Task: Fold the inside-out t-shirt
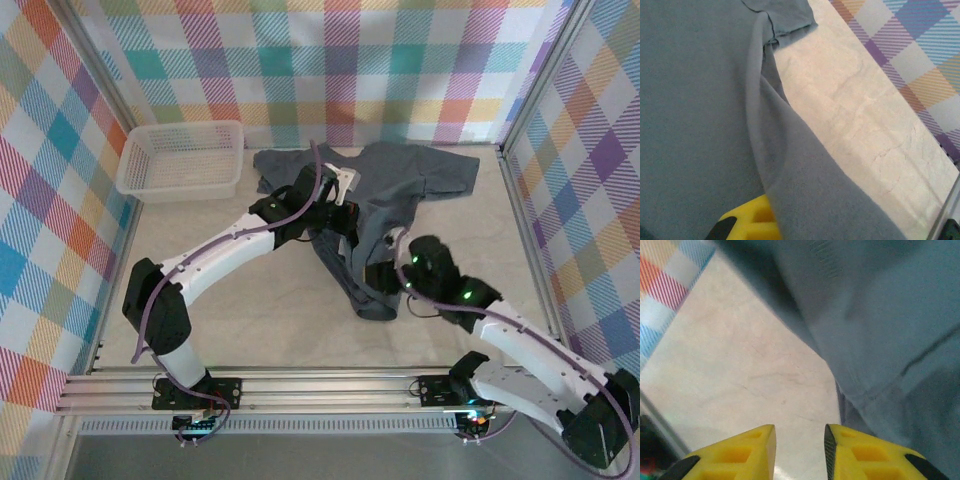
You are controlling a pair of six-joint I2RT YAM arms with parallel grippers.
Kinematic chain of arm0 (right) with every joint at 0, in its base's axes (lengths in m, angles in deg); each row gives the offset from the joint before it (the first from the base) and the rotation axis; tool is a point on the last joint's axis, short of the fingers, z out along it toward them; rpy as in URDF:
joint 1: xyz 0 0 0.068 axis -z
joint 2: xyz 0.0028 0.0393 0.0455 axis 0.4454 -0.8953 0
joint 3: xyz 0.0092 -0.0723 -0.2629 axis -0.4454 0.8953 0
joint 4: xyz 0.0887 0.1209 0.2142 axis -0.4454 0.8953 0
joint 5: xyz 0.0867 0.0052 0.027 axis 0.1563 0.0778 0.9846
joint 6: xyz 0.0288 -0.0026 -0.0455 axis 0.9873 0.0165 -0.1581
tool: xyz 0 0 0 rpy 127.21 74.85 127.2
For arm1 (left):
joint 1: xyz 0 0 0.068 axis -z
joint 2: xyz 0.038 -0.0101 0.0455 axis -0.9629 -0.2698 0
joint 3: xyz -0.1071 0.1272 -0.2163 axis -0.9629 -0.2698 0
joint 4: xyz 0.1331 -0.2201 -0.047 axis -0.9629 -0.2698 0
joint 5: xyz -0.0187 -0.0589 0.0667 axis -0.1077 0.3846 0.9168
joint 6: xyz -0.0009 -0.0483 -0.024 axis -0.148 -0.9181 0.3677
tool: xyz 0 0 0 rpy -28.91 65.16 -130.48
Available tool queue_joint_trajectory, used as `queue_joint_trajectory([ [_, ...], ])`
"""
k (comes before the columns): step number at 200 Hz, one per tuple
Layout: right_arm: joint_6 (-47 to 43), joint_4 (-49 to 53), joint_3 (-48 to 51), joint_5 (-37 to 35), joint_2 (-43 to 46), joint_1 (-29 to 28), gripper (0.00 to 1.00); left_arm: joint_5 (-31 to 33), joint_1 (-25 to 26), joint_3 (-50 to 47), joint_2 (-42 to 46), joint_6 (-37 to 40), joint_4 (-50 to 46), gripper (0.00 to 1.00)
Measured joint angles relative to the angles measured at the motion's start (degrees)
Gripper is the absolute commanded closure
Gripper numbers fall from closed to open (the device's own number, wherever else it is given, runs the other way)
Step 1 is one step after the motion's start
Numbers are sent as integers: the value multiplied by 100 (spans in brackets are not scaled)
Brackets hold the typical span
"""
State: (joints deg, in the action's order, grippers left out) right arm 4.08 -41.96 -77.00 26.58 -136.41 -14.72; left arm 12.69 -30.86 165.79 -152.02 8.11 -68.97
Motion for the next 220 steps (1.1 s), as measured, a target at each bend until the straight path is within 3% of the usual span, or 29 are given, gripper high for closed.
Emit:
queue_joint_trajectory([
  [16,-835,-1097,535,-584,-356,-433,91,-39,0,22,0,-42,-262,100],
  [40,-1902,-2271,636,-1110,-1231,-542,100,-81,0,223,0,-44,-680,100],
  [89,-3652,-4262,621,-2044,-2343,-560,100,-157,2,518,87,-109,-940,100],
  [123,-4621,-4870,315,-2763,-3014,72,100,-385,-13,852,118,-280,-1147,100],
  [155,-5615,-5821,-42,-3554,-3635,793,100,-981,-2,1832,20,-769,-1665,100],
  [189,-5930,-5689,-13,-3274,-3687,407,100,-1436,4,2688,-245,-1368,-1687,100],
  [220,-4695,-4426,-83,-2164,-2951,205,100,-1582,33,2942,-463,-1547,-1690,100],
])
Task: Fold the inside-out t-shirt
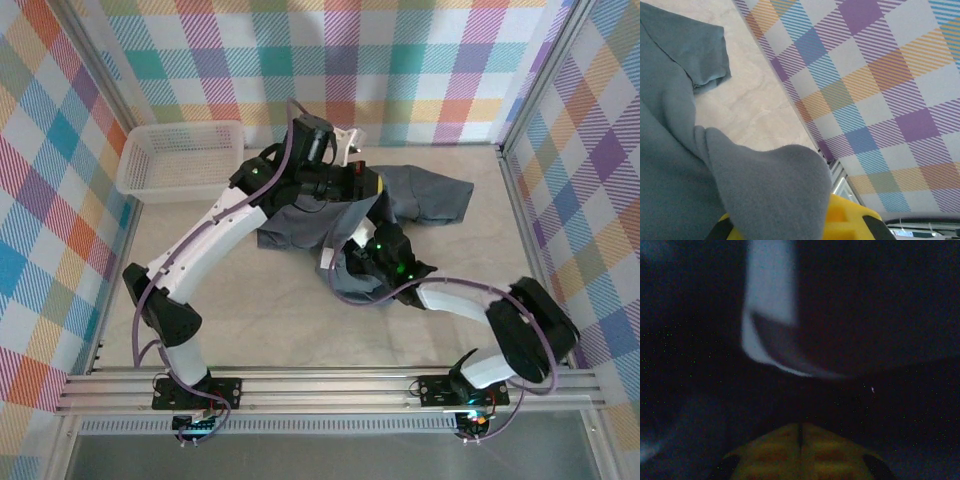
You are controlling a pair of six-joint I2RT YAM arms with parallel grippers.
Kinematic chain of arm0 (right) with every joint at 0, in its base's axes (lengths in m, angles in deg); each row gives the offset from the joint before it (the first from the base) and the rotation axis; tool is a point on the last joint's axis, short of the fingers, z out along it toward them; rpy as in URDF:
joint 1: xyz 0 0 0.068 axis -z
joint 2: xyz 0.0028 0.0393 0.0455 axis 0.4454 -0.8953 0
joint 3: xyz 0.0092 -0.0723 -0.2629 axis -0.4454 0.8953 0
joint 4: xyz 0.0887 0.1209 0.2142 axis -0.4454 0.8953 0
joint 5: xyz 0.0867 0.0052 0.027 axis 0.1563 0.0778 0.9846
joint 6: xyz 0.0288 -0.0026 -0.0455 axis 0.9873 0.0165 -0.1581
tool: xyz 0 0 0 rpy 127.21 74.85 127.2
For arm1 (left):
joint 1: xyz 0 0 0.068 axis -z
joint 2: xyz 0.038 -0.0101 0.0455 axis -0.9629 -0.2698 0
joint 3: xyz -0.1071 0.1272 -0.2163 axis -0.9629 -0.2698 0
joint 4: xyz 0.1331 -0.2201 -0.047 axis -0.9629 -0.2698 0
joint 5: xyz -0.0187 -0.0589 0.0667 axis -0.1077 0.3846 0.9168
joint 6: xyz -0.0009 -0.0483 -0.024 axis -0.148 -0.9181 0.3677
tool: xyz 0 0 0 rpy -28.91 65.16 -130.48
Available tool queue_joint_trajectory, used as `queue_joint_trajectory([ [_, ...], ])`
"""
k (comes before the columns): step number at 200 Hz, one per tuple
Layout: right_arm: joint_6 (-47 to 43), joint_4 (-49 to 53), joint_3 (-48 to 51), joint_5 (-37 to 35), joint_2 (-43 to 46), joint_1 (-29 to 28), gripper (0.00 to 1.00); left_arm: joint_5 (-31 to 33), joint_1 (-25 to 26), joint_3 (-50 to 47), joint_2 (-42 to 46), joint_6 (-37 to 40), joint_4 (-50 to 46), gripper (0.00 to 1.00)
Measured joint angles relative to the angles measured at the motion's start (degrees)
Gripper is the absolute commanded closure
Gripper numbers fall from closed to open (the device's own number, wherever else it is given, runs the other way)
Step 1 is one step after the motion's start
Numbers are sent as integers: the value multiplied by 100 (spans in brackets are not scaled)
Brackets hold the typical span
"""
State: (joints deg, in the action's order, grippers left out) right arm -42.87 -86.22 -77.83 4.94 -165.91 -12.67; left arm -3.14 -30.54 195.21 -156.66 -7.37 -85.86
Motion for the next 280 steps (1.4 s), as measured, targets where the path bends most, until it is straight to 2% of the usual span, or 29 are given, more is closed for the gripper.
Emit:
queue_joint_trajectory([
  [23,1209,636,-496,737,87,369,100,-142,57,72,-90,-107,46,100],
  [44,2168,1255,-1040,1469,-599,654,100,-175,175,208,-101,-166,87,100],
  [72,3206,2175,-1268,2365,-1283,691,100,-175,352,662,-105,-170,94,100],
  [105,4076,2841,-1941,3447,-1517,863,100,-192,431,975,-105,-168,234,100],
  [138,4531,3193,-2962,4463,-2393,1246,100,-109,490,1058,-105,-26,299,100],
  [165,4924,3086,-2632,4996,-2166,1394,100,210,553,933,-31,260,219,100],
  [195,6004,1814,-1910,5643,-1499,1668,100,492,557,614,258,372,243,100],
  [219,6747,1187,-1891,5882,-1676,2031,100,557,557,599,398,367,420,100],
  [231,6822,1425,-2149,5864,-1980,2127,100,437,557,621,407,321,538,100],
  [252,6725,2194,-2566,5431,-2459,2109,100,162,568,997,249,179,546,100],
  [268,6461,3051,-2870,4990,-2671,2020,91,42,616,1567,0,177,487,100],
  [280,6212,3639,-3123,4575,-2765,1926,78,-39,675,2028,-186,181,452,100],
])
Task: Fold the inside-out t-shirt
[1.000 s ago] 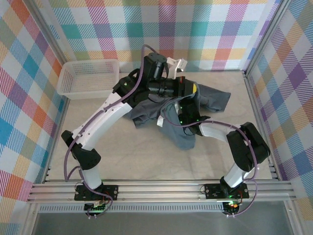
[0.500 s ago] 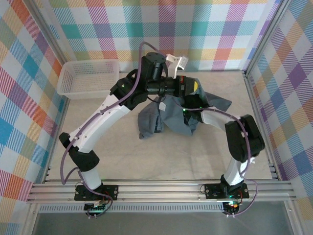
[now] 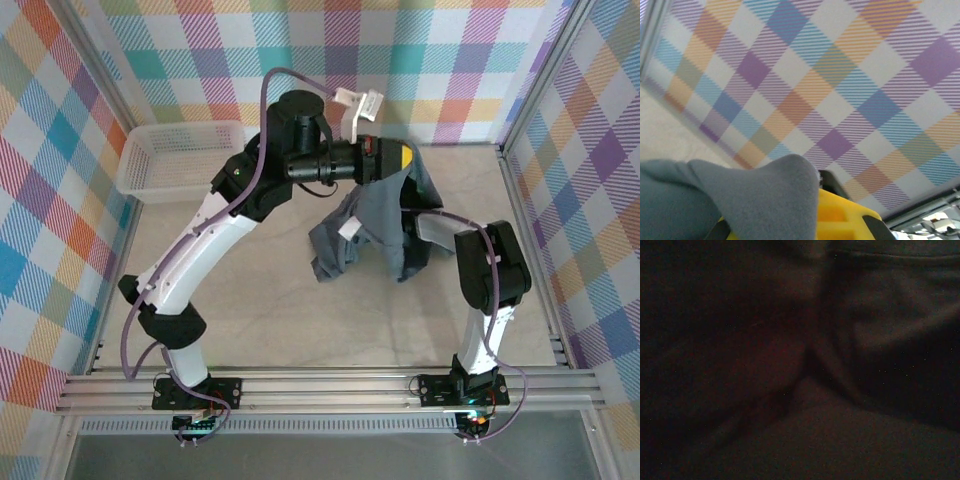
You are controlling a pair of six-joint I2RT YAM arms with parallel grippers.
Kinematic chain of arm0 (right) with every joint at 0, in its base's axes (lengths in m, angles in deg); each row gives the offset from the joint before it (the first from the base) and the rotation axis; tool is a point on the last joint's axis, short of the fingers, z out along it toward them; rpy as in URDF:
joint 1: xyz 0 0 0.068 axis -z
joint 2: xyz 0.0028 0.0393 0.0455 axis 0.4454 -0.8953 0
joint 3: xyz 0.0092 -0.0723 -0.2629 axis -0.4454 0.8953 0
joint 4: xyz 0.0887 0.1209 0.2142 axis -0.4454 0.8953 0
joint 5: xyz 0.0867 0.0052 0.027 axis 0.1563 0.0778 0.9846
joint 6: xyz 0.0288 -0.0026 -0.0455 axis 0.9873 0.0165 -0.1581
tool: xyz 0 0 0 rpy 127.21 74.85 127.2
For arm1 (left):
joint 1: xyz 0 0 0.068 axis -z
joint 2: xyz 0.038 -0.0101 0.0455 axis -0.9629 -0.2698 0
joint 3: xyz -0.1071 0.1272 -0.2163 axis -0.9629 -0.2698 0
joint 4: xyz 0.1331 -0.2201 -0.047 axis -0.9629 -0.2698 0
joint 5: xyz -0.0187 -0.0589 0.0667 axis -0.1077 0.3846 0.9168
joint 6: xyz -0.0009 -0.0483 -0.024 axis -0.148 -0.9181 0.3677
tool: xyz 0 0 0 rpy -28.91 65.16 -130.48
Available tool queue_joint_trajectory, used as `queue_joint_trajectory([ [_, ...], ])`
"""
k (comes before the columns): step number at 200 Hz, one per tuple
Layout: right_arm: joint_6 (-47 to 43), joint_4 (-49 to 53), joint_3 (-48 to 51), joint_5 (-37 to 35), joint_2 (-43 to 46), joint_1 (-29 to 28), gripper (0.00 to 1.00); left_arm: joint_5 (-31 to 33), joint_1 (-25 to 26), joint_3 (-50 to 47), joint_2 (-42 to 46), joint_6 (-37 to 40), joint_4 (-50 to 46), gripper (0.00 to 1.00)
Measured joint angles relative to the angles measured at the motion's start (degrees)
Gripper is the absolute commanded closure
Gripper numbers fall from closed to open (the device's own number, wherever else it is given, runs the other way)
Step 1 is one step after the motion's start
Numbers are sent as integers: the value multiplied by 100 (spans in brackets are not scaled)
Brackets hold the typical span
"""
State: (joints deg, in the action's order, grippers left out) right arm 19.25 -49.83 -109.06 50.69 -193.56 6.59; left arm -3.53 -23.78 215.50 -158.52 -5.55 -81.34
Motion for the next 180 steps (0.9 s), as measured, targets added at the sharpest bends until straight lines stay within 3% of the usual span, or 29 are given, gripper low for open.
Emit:
queue_joint_trajectory([
  [48,-1095,1709,-1113,-1445,-428,-328,36,-125,111,885,-227,87,-435,100],
  [62,-1333,2153,-1421,-1663,-688,-350,17,-52,111,1003,-236,221,-682,100],
  [86,-1744,2942,-1593,-1969,-883,-474,13,212,111,1045,-236,533,-1115,100],
  [101,-1996,3305,-1613,-2205,-916,-603,18,398,116,1045,-234,756,-1340,100],
  [117,-2155,3510,-1620,-2441,-957,-721,32,616,133,1045,-210,977,-1508,100],
  [125,-2201,3554,-1600,-2546,-966,-754,44,743,149,1047,-192,1084,-1576,100],
  [143,-2304,3554,-1464,-2616,-944,-774,84,1158,175,1049,-122,1311,-1672,100],
  [154,-2304,3484,-1346,-2500,-861,-754,100,1513,181,1049,-63,1425,-1753,100],
  [180,-2297,3311,-678,-1860,-308,-719,100,2393,-111,1064,-26,1467,-2039,100],
])
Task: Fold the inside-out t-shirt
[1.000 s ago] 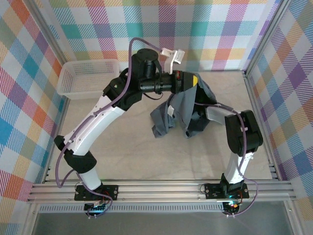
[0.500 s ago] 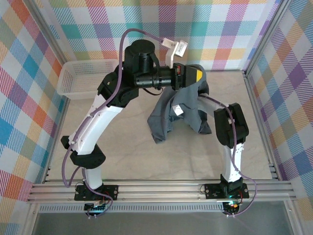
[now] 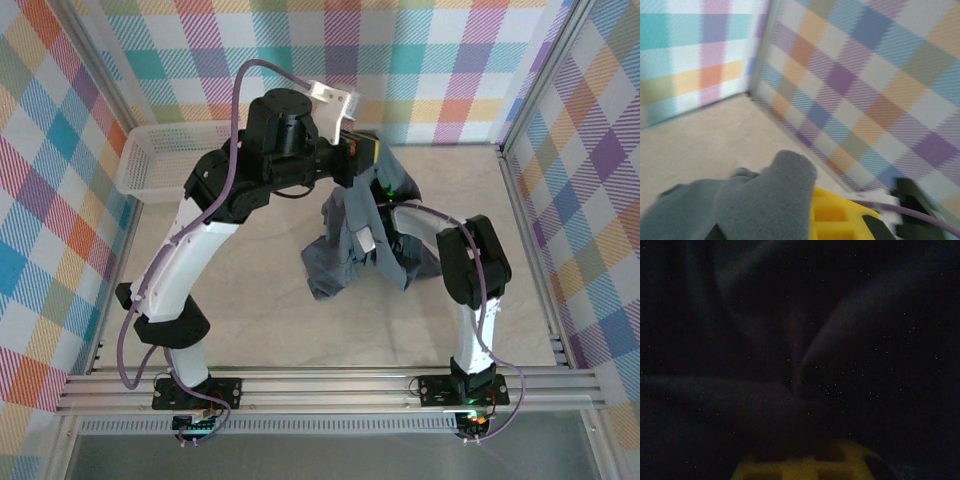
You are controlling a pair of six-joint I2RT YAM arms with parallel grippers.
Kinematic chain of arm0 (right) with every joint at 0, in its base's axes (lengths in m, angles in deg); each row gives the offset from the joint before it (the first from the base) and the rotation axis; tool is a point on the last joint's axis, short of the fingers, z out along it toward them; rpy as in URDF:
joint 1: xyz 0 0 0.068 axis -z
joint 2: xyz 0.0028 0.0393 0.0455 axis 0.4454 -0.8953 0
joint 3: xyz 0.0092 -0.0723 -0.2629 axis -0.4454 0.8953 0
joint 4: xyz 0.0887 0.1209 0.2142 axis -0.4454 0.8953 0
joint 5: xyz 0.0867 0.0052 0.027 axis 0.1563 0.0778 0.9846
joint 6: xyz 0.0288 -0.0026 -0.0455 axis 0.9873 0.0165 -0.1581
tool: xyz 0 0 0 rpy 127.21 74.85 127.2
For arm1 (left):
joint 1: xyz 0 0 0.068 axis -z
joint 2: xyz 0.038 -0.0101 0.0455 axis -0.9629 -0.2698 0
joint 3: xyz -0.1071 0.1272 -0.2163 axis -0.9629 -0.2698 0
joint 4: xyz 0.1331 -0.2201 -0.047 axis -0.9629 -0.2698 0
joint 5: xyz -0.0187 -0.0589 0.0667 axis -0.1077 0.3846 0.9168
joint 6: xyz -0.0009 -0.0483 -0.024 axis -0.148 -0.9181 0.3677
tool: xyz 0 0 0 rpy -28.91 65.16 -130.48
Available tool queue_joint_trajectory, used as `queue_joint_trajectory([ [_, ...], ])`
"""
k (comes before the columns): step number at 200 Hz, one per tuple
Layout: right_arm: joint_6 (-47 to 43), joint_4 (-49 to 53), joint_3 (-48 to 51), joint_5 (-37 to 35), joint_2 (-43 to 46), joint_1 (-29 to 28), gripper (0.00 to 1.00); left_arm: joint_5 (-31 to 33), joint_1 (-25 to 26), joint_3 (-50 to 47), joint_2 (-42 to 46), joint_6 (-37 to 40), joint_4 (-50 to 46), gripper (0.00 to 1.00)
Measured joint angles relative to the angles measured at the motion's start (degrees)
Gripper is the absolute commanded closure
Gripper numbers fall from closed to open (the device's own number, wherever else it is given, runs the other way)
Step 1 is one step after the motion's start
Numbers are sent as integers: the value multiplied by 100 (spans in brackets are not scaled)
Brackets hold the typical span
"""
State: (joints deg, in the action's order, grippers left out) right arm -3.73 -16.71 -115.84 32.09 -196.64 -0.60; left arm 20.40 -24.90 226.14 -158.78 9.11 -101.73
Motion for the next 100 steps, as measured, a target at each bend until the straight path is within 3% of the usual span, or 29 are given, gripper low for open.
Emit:
queue_joint_trajectory([
  [21,9,-74,743,741,824,-44,100,105,-970,-538,57,-232,33,100],
  [52,282,-525,1241,1429,2924,-120,100,-411,-2579,-3034,111,-704,861,100],
  [87,629,-1558,1143,1311,4763,-92,100,-1082,-2983,-5722,-153,-1137,1644,100],
  [100,745,-1810,986,1220,4979,-50,100,-1344,-2957,-6566,-136,-1290,1915,82],
])
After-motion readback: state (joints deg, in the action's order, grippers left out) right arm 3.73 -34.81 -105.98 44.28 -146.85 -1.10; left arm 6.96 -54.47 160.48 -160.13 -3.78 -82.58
